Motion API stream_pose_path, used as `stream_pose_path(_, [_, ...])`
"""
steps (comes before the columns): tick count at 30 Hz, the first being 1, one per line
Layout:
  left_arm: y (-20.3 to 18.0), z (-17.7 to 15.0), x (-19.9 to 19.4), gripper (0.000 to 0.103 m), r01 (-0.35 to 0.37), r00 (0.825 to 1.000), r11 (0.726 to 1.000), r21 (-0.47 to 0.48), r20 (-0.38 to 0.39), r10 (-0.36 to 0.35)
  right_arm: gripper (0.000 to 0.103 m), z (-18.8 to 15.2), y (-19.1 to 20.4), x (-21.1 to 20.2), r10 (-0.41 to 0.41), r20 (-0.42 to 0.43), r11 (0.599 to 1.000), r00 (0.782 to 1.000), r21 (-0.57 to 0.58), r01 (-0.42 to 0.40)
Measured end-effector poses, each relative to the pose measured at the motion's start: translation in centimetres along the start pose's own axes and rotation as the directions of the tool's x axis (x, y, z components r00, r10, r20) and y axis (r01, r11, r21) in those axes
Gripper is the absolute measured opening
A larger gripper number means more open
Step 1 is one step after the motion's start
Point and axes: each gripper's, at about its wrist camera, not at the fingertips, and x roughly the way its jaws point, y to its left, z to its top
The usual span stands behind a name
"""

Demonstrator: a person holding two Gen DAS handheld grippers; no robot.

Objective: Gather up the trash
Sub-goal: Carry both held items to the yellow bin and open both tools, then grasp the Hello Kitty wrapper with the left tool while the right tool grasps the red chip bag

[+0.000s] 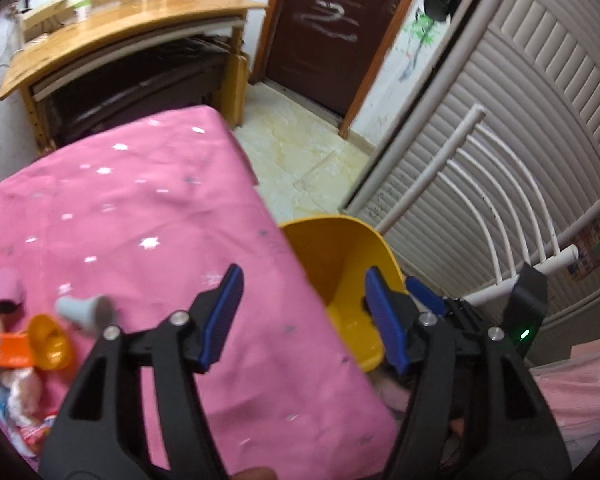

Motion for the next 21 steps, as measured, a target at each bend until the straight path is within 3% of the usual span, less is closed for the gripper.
stream_pose_path(2, [1.2,-0.5,-1.7,0.068,-0.02,0.999,1.0,-0.013,0.037,0.021,0.061,0.4,0.9,-1.0,0.025,0.037,1.0,0.999,-0.004,-0.025])
stream_pose_path(8, [5.6,-1.7,-6.0,0.069,-0.071,0.991,0.994,-0.086,0.106,0.08,0.069,1.5,4.5,-2.3,0.097,0.088,0.995,0.991,-0.026,-0.095])
stream_pose_path(17, [11.8,-4.3,-11.1,0.074,-0.162,0.965,0.971,-0.178,0.175,0.193,0.074,2.6,12.1,-2.4,0.242,0.073,0.964,0.968,-0.134,-0.231])
stream_pose_path(21, [14.9,-5.8,-13.5,0.084,-0.221,0.943,0.949,-0.225,0.197,0.267,0.074,2.1,16.1,-2.2,0.298,0.041,0.94,0.954,-0.189,-0.285])
